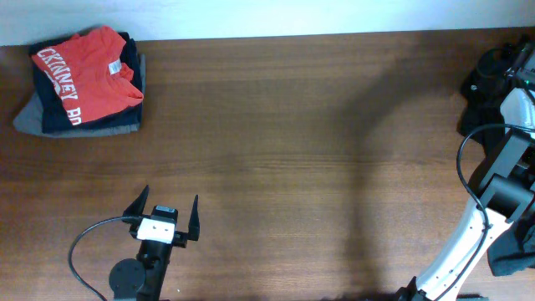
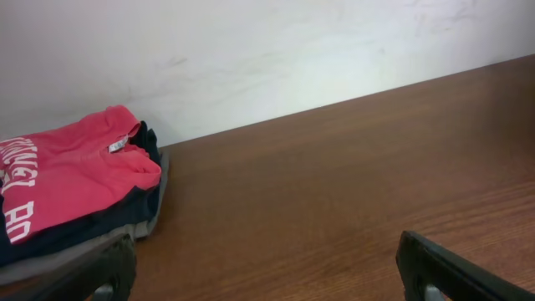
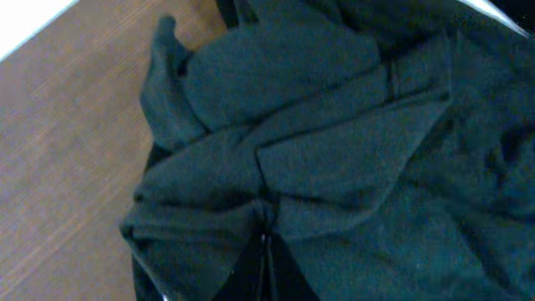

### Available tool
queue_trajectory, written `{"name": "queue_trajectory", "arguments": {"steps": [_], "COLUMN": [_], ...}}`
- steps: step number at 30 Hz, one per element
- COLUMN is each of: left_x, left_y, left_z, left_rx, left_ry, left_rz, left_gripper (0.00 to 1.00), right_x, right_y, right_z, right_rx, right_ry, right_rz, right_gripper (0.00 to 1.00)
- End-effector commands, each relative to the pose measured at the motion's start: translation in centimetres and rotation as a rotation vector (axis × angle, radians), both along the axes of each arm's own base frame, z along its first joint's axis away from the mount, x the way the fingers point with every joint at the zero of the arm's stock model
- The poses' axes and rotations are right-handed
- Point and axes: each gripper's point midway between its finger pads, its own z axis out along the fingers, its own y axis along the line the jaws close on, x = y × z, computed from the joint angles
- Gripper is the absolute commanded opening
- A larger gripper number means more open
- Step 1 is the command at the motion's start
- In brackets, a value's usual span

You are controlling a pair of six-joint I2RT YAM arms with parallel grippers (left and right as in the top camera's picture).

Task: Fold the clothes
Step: 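Reach the right gripper to the dark shirt at the right edge and grasp it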

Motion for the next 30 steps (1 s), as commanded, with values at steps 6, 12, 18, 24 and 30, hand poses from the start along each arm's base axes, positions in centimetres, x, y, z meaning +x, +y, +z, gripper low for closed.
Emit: {"name": "queue_trajectory", "arguments": {"steps": [6, 12, 18, 24, 30], "left_x": [0.0, 0.0, 0.0, 0.0, 0.0], "left_y": [0.2, 0.2, 0.2, 0.2, 0.2], "left_z": [-0.1, -0.1, -0.1, -0.1, -0.1], "left_rx": [0.016, 0.016, 0.016, 0.016, 0.016], "left_ry": [-0.004, -0.004, -0.004, -0.004, -0.004], "left_rz": [0.008, 0.008, 0.008, 0.008, 0.008], "left_gripper": [0.99, 0.99, 0.99, 0.99, 0.99], "right_x": [0.9, 0.0, -1.5, -0.5, 0.8], "right_y": [-0.1, 0.3, 0.0, -0.5, -1.3], "right_z": [8.1, 10.6, 8.4, 6.0, 3.4], "right_rx": [-0.018, 0.007, 0.034, -0.005, -0.021], "right_ry": [-0.042, -0.017, 0.056, 0.079, 0.060], "right_rz": [0.014, 0.027, 0.015, 0.070, 0.076], "right_gripper": [0.04, 0.04, 0.88, 0.80, 0.56]}}
